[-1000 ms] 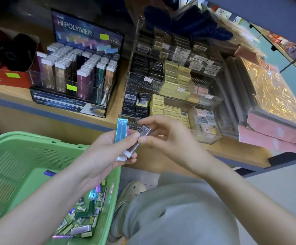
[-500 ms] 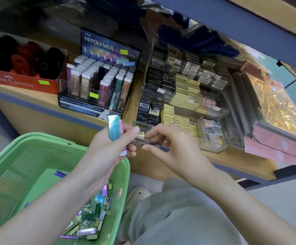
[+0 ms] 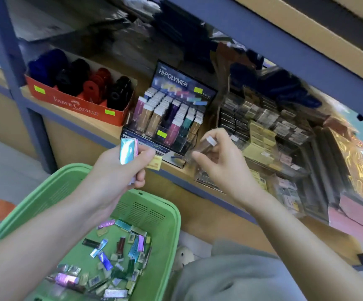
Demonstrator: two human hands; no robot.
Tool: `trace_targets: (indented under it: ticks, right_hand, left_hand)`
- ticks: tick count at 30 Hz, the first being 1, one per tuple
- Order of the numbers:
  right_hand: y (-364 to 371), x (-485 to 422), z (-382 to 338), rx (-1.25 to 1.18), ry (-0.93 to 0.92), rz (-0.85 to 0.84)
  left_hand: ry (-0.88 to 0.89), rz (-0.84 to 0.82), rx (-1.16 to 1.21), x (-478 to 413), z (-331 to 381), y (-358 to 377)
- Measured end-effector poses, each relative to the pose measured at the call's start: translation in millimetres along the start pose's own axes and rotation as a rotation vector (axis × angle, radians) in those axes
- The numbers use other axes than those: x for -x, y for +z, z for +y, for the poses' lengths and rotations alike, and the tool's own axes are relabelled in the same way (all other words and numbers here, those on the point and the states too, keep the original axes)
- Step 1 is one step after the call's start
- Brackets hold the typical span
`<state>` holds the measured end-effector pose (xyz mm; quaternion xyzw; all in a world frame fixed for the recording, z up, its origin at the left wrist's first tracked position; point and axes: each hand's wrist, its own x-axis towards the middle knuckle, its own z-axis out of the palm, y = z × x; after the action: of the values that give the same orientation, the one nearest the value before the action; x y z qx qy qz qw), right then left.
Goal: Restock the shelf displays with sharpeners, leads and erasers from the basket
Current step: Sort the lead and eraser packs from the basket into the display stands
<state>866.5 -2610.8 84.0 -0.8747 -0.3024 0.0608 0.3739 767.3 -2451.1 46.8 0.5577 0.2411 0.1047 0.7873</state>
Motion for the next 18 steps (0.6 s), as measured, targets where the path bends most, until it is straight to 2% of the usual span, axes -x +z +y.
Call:
trace_targets:
  ticks: [4, 9, 14, 18]
  right_hand:
    - [9, -46, -4, -0.059, 0.005, 0.149]
    - [4, -96, -2, 0.137, -0.067, 0.331]
    - [-4, -114, 22, 0.33, -0.005, 0.296]
    - [-1, -114, 34, 0.397, -0.015, 0.238]
  left_hand:
    - [0.026, 0.016, -0.017, -7, 2, -18]
    - [0.048, 0.024, -0.018, -14, 1, -29]
    - [0.057, 0.018, -0.004, -18, 3, -33]
    - [0.039, 0.01, 0.021, -20, 4, -35]
